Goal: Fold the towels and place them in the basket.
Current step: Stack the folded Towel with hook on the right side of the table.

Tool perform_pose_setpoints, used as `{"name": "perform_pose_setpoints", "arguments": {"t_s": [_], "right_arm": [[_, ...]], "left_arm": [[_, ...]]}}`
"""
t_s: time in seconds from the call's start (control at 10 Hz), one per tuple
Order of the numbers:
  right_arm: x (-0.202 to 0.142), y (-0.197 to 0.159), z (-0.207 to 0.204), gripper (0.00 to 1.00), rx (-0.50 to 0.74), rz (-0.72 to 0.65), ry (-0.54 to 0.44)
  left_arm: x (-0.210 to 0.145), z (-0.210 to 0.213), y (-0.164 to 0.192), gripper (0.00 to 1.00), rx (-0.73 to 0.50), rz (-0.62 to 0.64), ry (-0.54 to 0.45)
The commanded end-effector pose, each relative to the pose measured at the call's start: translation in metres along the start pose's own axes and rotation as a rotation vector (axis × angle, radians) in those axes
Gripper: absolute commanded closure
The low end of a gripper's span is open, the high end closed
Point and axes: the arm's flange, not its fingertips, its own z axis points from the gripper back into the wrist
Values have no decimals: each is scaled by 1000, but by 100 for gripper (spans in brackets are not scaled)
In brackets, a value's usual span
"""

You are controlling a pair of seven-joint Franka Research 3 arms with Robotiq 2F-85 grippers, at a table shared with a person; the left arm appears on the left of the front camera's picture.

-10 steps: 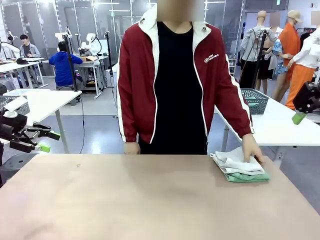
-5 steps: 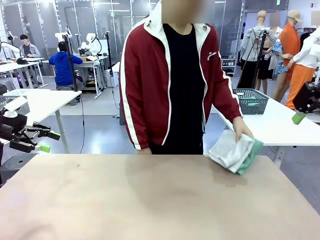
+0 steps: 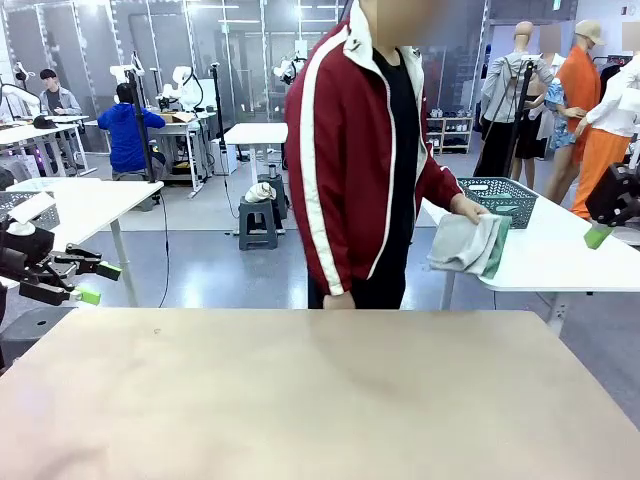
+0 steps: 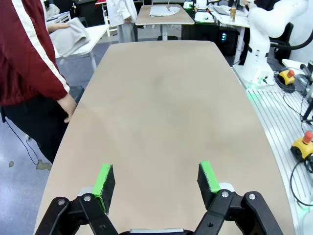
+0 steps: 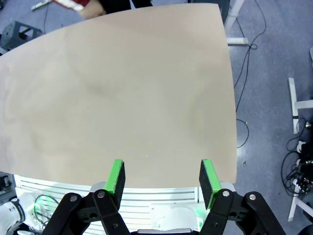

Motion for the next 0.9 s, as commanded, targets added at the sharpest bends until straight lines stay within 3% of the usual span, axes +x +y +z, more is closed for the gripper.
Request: {"name": "perform_pose_setpoints", "arguments": {"t_s": [0.0,0.8], "right_arm": [[2,-1,2,23,1,-2,3],[2,-1,2,23,1,-2,3]], "left_arm": [[2,0,-3,14,5,-6,2],[2,0,-3,14,5,-6,2]]}}
